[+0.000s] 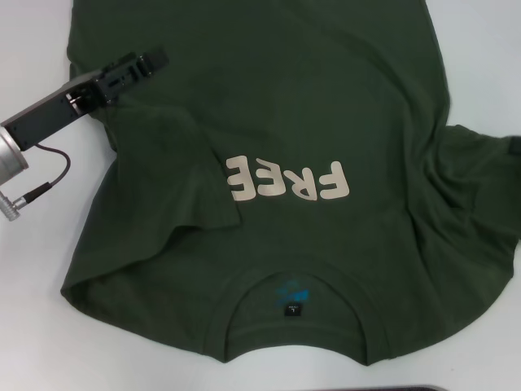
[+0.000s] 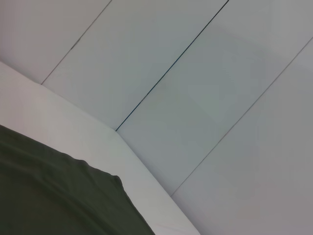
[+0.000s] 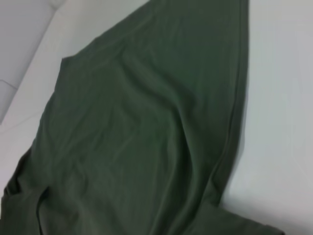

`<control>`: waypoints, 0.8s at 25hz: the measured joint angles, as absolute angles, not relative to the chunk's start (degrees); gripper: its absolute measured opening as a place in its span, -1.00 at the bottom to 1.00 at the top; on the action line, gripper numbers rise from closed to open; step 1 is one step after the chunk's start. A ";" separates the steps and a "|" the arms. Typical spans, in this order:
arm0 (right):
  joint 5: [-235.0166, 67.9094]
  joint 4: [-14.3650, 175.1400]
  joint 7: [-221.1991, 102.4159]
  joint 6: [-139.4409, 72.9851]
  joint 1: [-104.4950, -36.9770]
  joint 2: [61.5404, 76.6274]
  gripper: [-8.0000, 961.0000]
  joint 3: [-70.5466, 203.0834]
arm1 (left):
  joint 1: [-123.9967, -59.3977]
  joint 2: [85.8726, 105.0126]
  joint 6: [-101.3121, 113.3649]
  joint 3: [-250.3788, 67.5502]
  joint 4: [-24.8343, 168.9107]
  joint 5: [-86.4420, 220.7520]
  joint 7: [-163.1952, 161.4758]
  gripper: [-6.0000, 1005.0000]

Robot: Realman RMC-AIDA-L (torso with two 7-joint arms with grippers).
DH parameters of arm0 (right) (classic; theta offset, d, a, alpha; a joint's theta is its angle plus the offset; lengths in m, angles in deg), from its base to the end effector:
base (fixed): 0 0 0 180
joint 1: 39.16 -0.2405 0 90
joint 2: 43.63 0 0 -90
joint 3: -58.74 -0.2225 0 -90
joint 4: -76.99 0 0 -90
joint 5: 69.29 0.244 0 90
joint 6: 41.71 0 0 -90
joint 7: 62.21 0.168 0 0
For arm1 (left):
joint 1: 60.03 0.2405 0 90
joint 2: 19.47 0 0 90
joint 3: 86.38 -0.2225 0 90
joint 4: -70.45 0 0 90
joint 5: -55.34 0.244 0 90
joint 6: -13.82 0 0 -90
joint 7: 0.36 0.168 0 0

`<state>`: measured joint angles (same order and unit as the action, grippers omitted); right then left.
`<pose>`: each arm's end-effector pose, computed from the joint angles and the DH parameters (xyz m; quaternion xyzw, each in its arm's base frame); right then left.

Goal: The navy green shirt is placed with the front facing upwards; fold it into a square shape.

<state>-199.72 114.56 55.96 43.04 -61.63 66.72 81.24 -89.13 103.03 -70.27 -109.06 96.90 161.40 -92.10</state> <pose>0.3784 0.3137 0.0854 -0.7359 0.6108 0.1968 0.2161 -0.2688 0.3523 -0.0097 -0.7715 -0.4427 -0.4212 0.1773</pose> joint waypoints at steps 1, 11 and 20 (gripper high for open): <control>-199.54 114.83 55.94 43.11 -61.56 66.69 -0.94 80.67 | -89.09 103.03 -70.28 -109.06 96.90 161.41 -92.13 0.69; -196.05 117.05 54.63 46.85 -61.93 67.49 -0.92 79.06 | -89.07 103.03 -70.28 -109.05 96.90 161.42 -92.28 0.69; -195.78 117.06 54.43 47.70 -65.98 70.13 -0.90 82.55 | -89.12 103.01 -70.29 -109.06 96.90 161.42 -92.48 0.69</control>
